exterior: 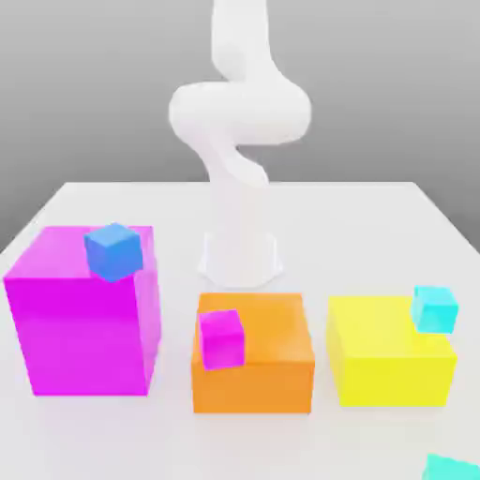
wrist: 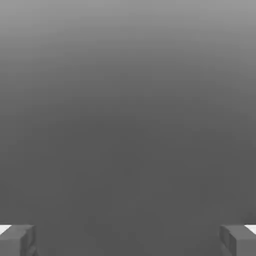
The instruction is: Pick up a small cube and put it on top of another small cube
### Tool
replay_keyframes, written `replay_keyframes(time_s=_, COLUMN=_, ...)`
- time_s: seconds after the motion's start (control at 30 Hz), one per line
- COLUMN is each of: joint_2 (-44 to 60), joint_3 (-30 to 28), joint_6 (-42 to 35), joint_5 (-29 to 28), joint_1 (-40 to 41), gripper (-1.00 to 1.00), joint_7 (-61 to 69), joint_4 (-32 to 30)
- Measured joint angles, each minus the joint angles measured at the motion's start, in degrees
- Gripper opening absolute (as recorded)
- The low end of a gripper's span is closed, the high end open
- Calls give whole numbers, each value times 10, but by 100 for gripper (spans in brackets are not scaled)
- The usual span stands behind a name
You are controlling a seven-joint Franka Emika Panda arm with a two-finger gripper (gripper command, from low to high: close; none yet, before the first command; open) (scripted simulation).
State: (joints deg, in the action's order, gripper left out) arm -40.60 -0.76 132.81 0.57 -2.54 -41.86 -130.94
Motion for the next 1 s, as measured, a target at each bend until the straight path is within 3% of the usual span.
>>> replay_keyframes(time_s=0.3, joint_2=191, joint_3=-18, joint_6=38, joint_5=27, joint_1=-81, gripper=0, joint_7=149, joint_4=30)
replay_keyframes(time_s=0.6, joint_2=378, joint_3=2, joint_6=74, joint_5=46, joint_1=-129, gripper=0, joint_7=290, joint_4=60)
replay_keyframes(time_s=1.0, joint_2=624, joint_3=36, joint_6=127, joint_5=-11, joint_1=-176, gripper=0, joint_7=421, joint_4=99)
